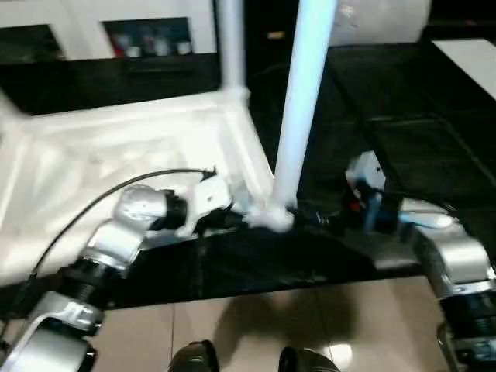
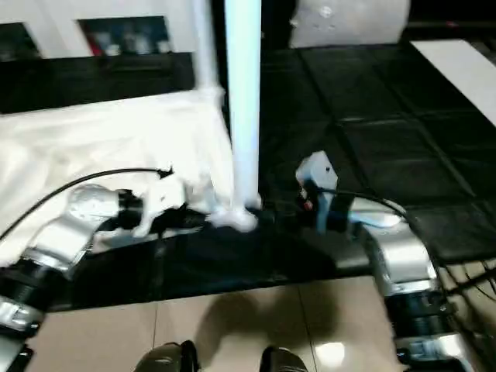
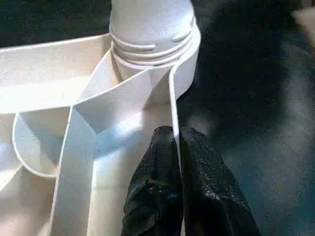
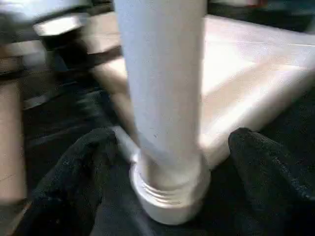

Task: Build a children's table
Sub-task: Rotate leg to tighten

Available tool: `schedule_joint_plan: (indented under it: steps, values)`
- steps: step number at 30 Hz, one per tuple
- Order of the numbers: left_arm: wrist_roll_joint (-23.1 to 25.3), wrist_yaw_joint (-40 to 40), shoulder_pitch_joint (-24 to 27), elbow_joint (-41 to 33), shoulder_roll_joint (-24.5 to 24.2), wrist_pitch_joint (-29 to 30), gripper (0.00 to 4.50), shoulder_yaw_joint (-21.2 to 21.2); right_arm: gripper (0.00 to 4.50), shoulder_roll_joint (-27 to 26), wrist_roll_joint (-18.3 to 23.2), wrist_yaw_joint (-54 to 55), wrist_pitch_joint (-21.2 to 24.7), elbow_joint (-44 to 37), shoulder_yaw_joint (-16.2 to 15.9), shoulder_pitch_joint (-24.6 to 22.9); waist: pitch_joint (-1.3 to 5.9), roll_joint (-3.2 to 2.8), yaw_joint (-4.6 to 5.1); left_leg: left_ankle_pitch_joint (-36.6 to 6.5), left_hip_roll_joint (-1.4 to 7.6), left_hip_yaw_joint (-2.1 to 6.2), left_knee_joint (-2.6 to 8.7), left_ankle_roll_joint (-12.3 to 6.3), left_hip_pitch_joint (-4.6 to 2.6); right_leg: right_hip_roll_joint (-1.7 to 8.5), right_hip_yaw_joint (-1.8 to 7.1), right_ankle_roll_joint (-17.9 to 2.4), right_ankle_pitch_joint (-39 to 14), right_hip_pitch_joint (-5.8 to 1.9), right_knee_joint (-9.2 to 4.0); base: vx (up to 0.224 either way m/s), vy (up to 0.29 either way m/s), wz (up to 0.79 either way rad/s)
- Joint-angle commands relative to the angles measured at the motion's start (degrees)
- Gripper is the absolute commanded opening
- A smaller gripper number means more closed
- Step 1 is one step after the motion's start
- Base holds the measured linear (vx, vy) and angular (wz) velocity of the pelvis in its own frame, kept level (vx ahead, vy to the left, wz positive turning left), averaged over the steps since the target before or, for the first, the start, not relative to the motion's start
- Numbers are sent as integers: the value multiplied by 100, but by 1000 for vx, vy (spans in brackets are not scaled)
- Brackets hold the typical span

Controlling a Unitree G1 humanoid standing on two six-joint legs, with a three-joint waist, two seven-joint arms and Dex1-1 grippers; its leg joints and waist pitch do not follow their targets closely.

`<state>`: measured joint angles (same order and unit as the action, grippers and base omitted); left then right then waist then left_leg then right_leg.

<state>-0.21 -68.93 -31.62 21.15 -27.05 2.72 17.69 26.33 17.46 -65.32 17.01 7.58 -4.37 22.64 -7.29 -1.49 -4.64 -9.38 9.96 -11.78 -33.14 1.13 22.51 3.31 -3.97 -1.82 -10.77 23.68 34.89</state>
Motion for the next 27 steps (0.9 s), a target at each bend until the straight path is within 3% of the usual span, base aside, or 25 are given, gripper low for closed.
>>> schedule_joint_plan:
  steps: [1, 5, 9, 19, 27]
  values:
    - [-35, -897, -54, 43, -146, -537, 0, 361, 406, 232, 206, -989, 76, -5, -365, 104, 442, 47, -34, -848, 381, 186, 287, -686, -152, 552, 335, -1387, -892, -308, -414, 0, 0, 0]
    - [-96, -1364, -171, 169, -236, -869, 0, 530, 406, 346, 141, -1566, -44, 248, -655, 288, 431, 27, -89, -1034, 414, 198, 317, -473, -182, 569, 348, -1354, -1212, -272, -422, 0, 0, 0]
    - [-115, -1647, -290, 249, -235, -1084, 0, 650, 372, 358, 112, -1916, -98, 497, -840, 464, 412, 62, -125, -1210, 422, 209, 336, -318, -193, 602, 365, -1285, -1589, -265, -450, 0, 0, 0]
    - [-42, -1920, -499, 518, -56, -1438, 0, 803, 288, 374, 134, -2548, -34, 627, -1177, 673, 432, 67, -167, -856, 419, 209, 309, -497, -157, 603, 361, -1368, -1039, -281, -389, 0, 0, 0]
    - [-40, -1909, -582, 728, -4, -1559, 0, 791, 232, 377, 179, -2706, 36, 667, -1259, 685, 410, 65, -166, -1021, 426, 218, 329, -426, -170, 610, 359, -1332, -1321, -273, -424, 0, 0, 0]
